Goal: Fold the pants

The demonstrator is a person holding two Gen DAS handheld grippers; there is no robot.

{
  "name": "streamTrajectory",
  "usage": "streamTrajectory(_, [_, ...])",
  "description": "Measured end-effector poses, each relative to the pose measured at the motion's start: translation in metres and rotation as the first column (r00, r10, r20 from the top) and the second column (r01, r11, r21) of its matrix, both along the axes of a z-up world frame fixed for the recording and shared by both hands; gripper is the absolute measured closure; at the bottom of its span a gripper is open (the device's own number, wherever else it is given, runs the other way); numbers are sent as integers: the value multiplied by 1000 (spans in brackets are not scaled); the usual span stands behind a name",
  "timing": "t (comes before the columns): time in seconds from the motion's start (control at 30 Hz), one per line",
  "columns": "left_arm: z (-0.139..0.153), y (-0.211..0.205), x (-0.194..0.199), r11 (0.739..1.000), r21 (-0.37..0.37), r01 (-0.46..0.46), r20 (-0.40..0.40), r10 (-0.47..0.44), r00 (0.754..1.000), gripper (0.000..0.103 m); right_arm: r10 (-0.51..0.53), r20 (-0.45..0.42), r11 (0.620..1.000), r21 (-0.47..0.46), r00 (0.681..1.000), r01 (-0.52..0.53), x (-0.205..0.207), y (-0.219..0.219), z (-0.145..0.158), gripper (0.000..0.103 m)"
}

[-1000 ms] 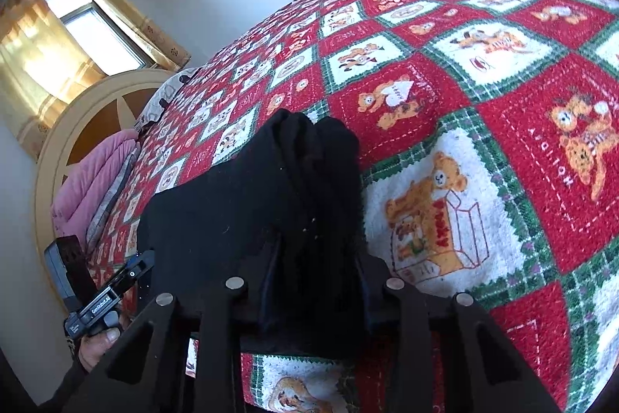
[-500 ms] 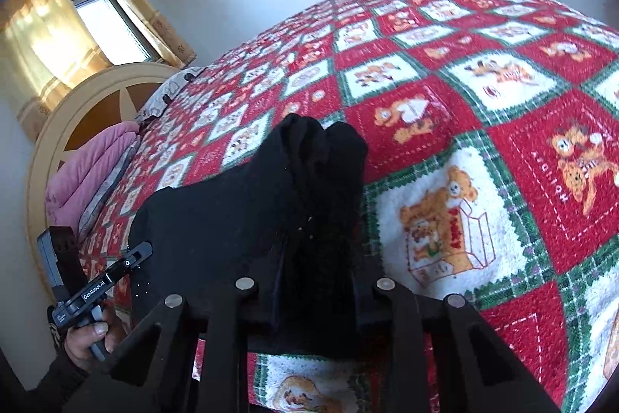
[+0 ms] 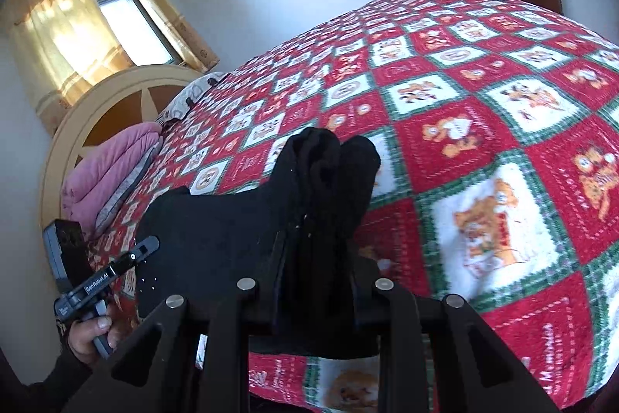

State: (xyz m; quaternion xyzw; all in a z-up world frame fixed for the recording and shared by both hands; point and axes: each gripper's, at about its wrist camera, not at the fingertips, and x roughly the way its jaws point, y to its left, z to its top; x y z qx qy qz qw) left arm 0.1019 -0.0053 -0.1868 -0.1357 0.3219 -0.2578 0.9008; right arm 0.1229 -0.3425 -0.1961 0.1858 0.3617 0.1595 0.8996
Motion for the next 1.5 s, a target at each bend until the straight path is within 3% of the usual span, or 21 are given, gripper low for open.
streamTrajectory(0.53, [25, 66, 23, 988, 29, -150, 48, 149, 988, 91, 143, 11, 989, -26, 990, -143, 76, 81, 25, 78])
streamTrajectory(1.13, [35, 128, 43, 943, 124, -308, 113, 295, 949, 91, 266, -1, 962, -69, 964, -265, 159, 184, 37, 78])
streamTrajectory(1.5, [30, 175, 59, 894, 160, -418, 131, 401, 907, 91, 346, 28, 934, -103, 938, -342, 199, 255, 49, 78])
